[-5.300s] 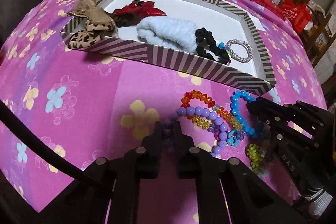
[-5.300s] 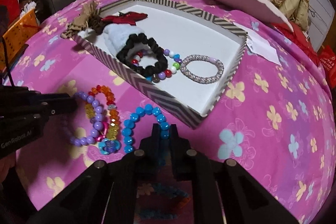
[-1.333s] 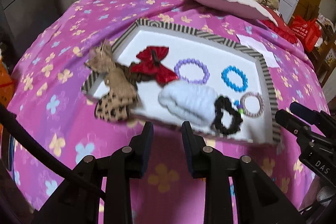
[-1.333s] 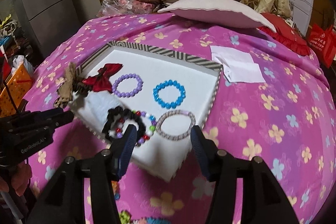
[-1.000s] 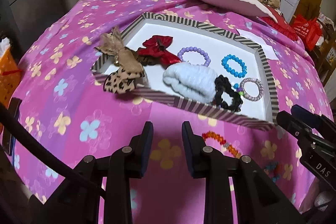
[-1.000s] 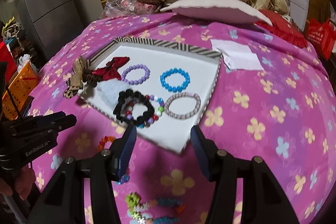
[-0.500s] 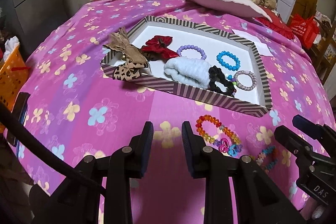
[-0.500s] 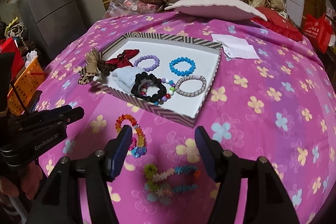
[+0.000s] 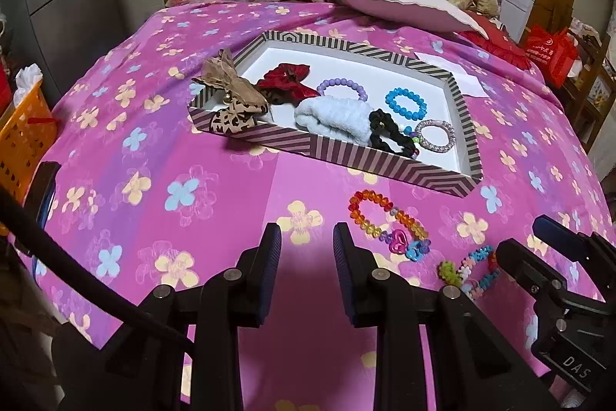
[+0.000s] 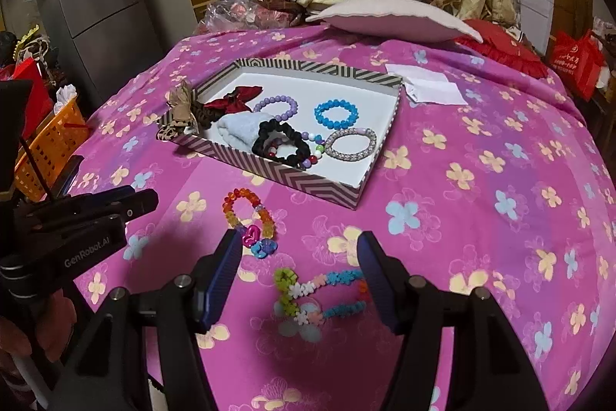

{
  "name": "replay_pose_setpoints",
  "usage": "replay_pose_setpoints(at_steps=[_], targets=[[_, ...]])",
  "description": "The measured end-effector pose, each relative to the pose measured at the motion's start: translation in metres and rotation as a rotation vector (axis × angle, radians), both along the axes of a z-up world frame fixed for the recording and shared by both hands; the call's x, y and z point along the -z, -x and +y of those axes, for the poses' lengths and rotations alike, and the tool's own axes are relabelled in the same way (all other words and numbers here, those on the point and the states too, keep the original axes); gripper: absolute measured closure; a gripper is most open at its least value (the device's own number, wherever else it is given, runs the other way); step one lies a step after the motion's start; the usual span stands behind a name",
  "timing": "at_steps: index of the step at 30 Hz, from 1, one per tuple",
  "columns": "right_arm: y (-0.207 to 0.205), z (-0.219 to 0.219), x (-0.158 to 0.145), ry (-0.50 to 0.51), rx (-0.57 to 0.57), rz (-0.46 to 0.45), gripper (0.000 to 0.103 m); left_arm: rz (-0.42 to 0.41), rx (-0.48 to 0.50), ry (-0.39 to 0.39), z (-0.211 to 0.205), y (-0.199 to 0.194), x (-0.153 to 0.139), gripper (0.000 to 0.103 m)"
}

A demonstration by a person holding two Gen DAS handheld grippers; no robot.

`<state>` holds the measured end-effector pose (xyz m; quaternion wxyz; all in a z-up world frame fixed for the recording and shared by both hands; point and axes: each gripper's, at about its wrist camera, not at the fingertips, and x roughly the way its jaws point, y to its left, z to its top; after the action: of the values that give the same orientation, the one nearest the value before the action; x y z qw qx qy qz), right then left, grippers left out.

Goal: Organize jewelry
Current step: 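Approach the orange crystal bracelet and multicolor flower bracelet with both tools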

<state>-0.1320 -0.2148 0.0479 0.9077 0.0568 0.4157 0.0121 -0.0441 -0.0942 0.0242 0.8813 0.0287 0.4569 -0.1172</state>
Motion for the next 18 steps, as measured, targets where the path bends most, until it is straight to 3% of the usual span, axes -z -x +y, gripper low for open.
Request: replay_pose_setpoints(at_steps=[18], targets=[[0.015, -0.005, 0.008, -0.021, -0.007, 0.033, 0.038, 0.019, 0.014, -0.015, -0.002, 0.013, 0.008, 0.054]])
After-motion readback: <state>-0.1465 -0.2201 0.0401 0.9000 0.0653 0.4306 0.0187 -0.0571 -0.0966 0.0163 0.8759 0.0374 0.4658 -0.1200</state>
